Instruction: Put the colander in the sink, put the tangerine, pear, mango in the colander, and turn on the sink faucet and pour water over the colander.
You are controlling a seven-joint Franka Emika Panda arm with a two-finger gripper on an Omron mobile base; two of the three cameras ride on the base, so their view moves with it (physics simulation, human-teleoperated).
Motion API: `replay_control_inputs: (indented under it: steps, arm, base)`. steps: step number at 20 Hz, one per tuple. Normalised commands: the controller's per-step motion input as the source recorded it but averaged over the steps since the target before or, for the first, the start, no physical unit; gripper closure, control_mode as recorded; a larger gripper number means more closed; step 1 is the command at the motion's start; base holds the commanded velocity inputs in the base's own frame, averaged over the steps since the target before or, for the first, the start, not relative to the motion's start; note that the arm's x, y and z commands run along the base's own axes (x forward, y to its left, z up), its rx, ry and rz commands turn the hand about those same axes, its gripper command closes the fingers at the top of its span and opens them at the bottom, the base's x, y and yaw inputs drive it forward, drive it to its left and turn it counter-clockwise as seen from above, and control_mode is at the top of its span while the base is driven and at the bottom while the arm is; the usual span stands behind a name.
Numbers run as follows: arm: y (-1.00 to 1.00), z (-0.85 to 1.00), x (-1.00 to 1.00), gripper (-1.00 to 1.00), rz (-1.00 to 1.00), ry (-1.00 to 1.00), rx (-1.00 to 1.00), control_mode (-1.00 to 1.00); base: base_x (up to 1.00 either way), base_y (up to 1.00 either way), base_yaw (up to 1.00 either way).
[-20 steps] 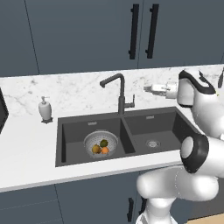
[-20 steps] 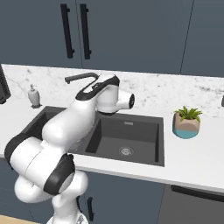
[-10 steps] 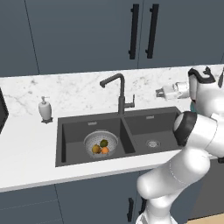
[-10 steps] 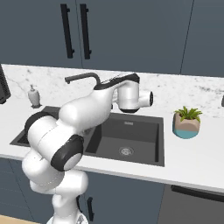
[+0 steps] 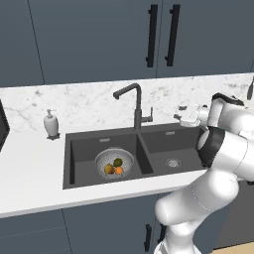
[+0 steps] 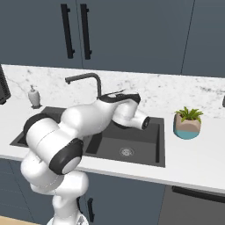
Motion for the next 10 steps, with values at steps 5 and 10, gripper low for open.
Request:
replay_control_inputs:
  steps: [5, 10]
  arm:
    - [-0.19, -0.28, 0.35, -1.0, -0.08, 0.0, 0.0, -1.0]
    - [-0.09, -0.45, 0.4, -1.0, 0.0, -0.07, 0.0, -1.0]
  base:
    - [0.0, 0.0, 0.0]
    - [0.0, 0.0, 0.0]
